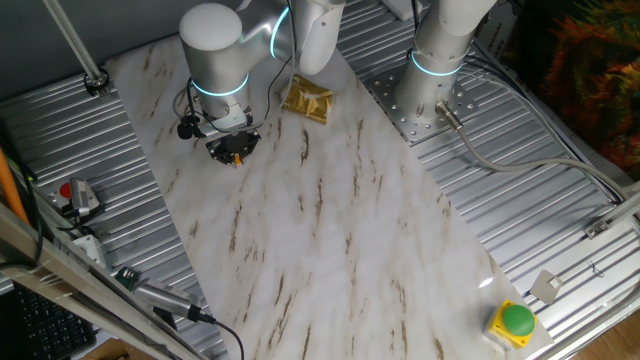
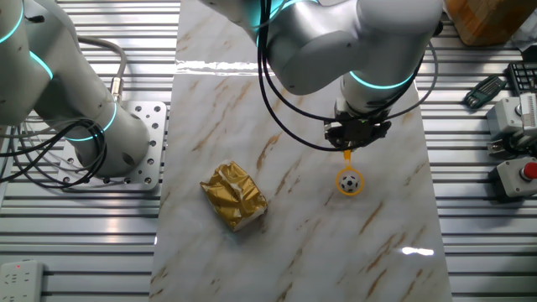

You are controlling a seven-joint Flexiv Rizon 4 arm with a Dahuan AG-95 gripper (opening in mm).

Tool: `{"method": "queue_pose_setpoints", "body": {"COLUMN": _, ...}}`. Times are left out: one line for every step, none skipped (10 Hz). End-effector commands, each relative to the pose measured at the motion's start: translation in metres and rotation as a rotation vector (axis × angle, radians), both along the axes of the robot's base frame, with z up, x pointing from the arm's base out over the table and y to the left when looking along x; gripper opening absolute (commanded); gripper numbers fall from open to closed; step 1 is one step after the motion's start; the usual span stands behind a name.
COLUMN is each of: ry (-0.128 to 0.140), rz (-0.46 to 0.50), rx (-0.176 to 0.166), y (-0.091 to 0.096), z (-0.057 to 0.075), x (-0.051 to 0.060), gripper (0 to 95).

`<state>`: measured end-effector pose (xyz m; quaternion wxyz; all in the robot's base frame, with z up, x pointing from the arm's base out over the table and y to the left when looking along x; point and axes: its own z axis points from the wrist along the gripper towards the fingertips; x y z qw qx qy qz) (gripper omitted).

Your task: Remove the bubble ring from the ball

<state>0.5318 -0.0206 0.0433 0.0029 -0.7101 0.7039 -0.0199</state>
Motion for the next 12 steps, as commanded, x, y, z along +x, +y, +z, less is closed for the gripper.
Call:
{"method": "queue_pose_setpoints", "body": {"ry": 0.007, "rz": -0.008, "rx": -0.005, "y": 0.001, "z": 0.004, "x": -0.001, "gripper": 0.0}}
{"method": "queue_pose_setpoints", "body": {"ry": 0.009, "rz": -0.014, "rx": -0.007, "y": 0.001, "z": 0.008, "x": -0.001, "gripper": 0.0}}
{"method": "queue_pose_setpoints", "body": {"ry": 0.008, "rz": -0.02, "rx": -0.003, "y": 0.002, "z": 0.012, "x": -0.002, "gripper": 0.0}}
{"method": "queue_pose_setpoints", "body": {"ry": 0.008, "rz": -0.035, "rx": 0.006, "y": 0.002, "z": 0.015, "x": -0.002, "gripper": 0.0}}
{"method": "queue_pose_setpoints", "body": {"ry": 0.009, "rz": -0.053, "rx": 0.014, "y": 0.003, "z": 0.017, "x": -0.003, "gripper": 0.0}}
{"method": "queue_pose_setpoints", "body": {"ry": 0.008, "rz": -0.082, "rx": 0.021, "y": 0.006, "z": 0.021, "x": -0.003, "gripper": 0.0}}
{"method": "queue_pose_setpoints", "body": {"ry": 0.007, "rz": -0.101, "rx": 0.019, "y": 0.009, "z": 0.024, "x": -0.004, "gripper": 0.0}}
{"method": "queue_pose_setpoints", "body": {"ry": 0.006, "rz": -0.13, "rx": 0.02, "y": 0.013, "z": 0.026, "x": -0.003, "gripper": 0.0}}
{"method": "queue_pose_setpoints", "body": {"ry": 0.005, "rz": -0.164, "rx": 0.021, "y": 0.018, "z": 0.028, "x": -0.003, "gripper": 0.0}}
{"method": "queue_pose_setpoints", "body": {"ry": 0.004, "rz": -0.208, "rx": 0.02, "y": 0.023, "z": 0.029, "x": -0.003, "gripper": 0.0}}
{"method": "queue_pose_setpoints", "body": {"ry": 0.0, "rz": -0.281, "rx": 0.014, "y": 0.03, "z": 0.031, "x": -0.004, "gripper": 0.0}}
{"method": "queue_pose_setpoints", "body": {"ry": -0.005, "rz": -0.356, "rx": 0.01, "y": 0.037, "z": 0.033, "x": -0.005, "gripper": 0.0}}
